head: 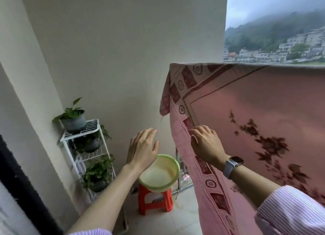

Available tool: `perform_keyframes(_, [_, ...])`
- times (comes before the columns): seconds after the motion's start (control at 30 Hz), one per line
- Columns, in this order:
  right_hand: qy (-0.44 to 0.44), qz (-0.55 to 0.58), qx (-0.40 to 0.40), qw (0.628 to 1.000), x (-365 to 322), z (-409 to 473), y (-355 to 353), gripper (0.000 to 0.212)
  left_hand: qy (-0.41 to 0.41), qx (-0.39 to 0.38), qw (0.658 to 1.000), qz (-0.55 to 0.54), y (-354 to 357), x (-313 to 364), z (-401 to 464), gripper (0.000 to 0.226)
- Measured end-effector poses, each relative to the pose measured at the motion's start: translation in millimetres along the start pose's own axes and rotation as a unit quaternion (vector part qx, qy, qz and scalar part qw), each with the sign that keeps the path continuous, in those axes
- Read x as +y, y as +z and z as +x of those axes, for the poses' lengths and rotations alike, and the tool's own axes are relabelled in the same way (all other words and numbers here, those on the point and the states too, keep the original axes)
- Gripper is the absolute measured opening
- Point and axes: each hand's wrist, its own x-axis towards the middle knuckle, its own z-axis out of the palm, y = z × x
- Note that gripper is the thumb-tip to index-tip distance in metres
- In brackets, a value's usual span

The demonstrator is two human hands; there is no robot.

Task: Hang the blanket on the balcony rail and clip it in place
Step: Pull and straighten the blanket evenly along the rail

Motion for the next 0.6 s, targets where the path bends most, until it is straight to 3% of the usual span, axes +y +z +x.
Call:
perform_keyframes(0.27, [0.056, -0.012, 0.027, 0.998, 11, 163, 118, 0.026, -0.003, 0.013, 0.997, -0.081, 83, -134, 183, 0.042])
perform_keyframes(0.47, [0.083, -0.047, 0.015, 0.995, 60, 236, 209, 0.036, 0.004, -0.058, 0.988, -0.142, 188, -167, 277, 0.03])
perform_keyframes(0.6, [0.104, -0.067, 0.045, 0.991, 104, 281, 268, 0.038, 0.035, -0.053, 0.984, -0.166, 264, -185, 348, 0.03])
